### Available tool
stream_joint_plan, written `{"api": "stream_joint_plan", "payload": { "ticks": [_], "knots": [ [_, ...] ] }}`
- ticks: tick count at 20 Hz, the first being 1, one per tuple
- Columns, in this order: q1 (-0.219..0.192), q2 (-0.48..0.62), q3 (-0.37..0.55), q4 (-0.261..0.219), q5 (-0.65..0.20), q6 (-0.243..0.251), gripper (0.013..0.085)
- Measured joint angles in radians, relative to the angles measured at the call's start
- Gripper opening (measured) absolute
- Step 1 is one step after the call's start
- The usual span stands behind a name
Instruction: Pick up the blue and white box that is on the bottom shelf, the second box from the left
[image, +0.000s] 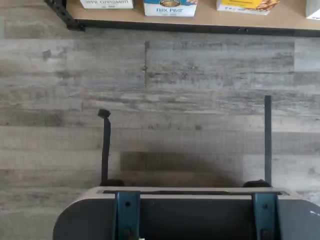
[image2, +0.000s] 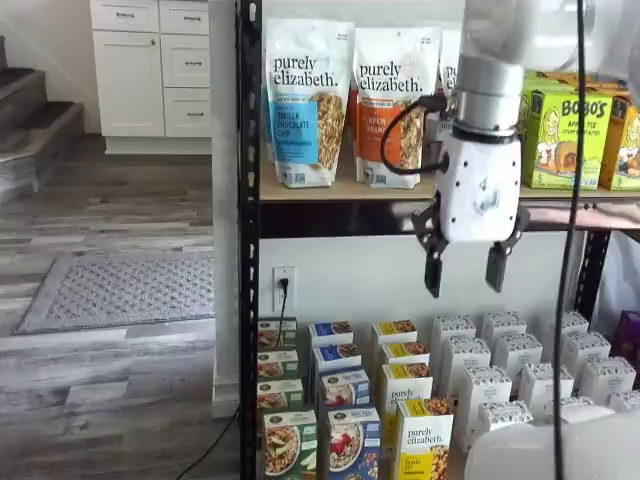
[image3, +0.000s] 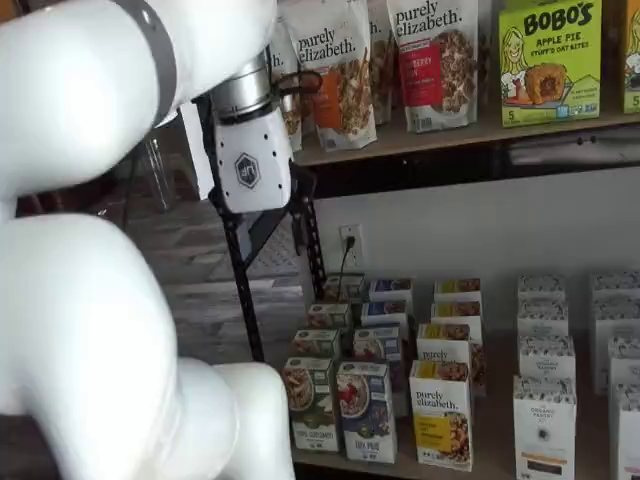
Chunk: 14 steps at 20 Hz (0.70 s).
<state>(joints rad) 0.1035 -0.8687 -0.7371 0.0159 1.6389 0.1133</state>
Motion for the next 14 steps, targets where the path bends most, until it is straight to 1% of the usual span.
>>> {"api": "stream_joint_plan", "payload": {
  "ticks": [7, 14],
  "knots": [
    [0.019, 0.022, 0.101, 0.002, -0.104, 0.018, 0.085],
    [0.03, 0.053, 0.245, 0.024, -0.289, 0.023, 0.085]
  ]
}}
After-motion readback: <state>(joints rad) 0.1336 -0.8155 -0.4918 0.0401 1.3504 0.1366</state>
